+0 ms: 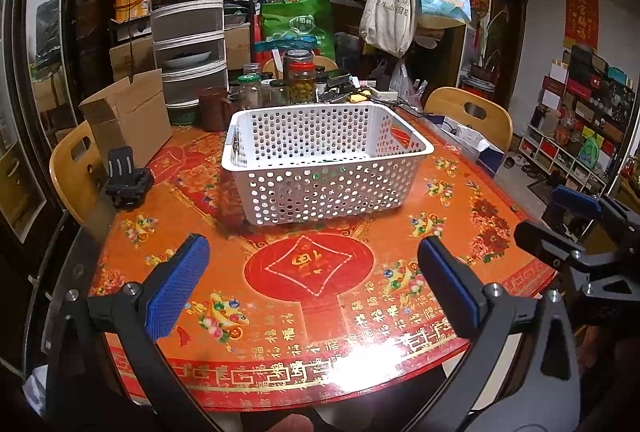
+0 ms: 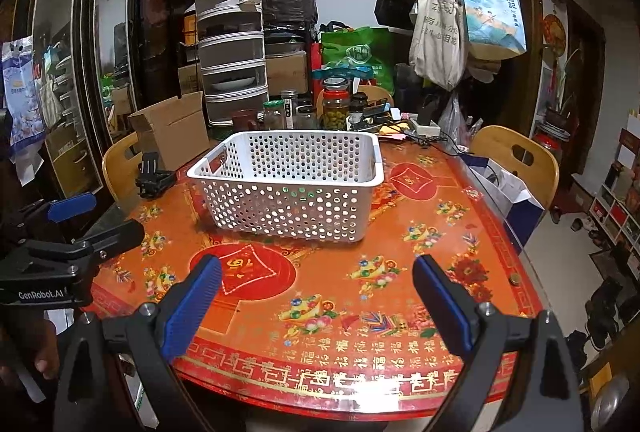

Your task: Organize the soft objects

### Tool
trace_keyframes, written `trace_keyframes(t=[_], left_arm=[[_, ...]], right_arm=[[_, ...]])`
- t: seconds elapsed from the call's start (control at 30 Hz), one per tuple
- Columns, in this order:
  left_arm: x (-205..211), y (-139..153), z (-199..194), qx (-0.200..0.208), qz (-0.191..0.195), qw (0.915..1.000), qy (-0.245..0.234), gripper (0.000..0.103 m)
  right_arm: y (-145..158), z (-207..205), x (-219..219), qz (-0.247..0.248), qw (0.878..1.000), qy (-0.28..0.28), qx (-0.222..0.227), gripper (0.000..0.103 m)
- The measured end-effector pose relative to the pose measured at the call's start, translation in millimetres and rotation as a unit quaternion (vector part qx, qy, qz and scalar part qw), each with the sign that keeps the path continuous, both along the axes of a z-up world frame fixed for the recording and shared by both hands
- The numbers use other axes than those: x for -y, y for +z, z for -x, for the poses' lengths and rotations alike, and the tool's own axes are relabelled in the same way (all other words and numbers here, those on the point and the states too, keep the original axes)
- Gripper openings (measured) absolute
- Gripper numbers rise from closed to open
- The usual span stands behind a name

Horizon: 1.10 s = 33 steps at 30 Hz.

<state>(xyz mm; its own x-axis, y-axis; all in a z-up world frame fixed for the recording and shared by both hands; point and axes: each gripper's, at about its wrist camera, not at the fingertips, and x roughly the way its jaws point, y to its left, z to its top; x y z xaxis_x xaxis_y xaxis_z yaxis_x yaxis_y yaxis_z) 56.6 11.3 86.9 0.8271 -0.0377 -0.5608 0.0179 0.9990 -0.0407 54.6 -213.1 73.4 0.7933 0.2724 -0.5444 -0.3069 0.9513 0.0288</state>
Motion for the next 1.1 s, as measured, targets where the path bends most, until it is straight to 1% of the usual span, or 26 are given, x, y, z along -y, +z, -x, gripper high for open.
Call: trace_keyframes(t=[0.67,0.83,1.1], left_arm=[[-0.4,-1.6,0.2,-0.001,0.001,1.0,-0.002,0.103],[3.2,-7.8,0.1,-0.005,0.001,1.0,-0.006,0.103],[3.5,-8.0,1.0,-0.005,0.001,1.0,-0.007,0.103]], right_arm=[[-1.5,0.8,-1.0,-0.001,1.0,0.002,0.0,0.096],[-1.3,0.6,-0.5,-0.001,1.0,0.002,0.0,0.096],[-2.2,3.2,-2.1,-0.001,1.0,0.004,-0.001,0.096]])
